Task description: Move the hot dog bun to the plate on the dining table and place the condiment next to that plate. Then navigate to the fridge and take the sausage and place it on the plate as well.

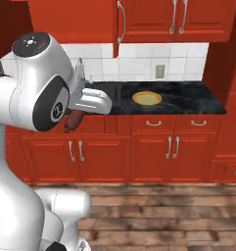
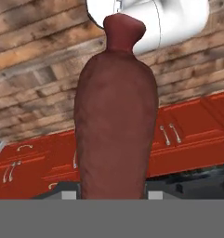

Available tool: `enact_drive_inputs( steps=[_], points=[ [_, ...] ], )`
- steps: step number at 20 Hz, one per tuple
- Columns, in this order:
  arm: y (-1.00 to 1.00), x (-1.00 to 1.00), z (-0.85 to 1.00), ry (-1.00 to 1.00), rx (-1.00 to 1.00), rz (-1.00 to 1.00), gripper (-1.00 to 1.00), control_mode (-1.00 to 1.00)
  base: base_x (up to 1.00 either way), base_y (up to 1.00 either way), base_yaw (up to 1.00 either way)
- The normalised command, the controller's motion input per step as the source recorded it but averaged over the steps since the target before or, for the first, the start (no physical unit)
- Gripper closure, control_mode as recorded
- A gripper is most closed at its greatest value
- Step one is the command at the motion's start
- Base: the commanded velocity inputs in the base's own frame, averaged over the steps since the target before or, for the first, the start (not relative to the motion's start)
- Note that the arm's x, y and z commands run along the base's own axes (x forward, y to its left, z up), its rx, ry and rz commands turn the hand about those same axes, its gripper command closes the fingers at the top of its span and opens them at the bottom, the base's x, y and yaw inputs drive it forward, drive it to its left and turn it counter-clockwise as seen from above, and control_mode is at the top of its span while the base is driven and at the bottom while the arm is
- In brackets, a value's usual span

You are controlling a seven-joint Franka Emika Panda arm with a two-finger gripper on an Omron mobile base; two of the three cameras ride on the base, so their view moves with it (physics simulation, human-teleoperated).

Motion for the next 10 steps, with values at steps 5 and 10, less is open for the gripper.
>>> enact_drive_inputs(
  steps=[5,10],
  points=[
    [0.00,0.00,0.00,0.00,0.00,0.00,1.00,1.00,0.00,0.15,0.95],
    [0.00,0.00,0.00,0.00,0.00,0.00,1.00,1.00,0.00,0.11,0.95]
  ],
)
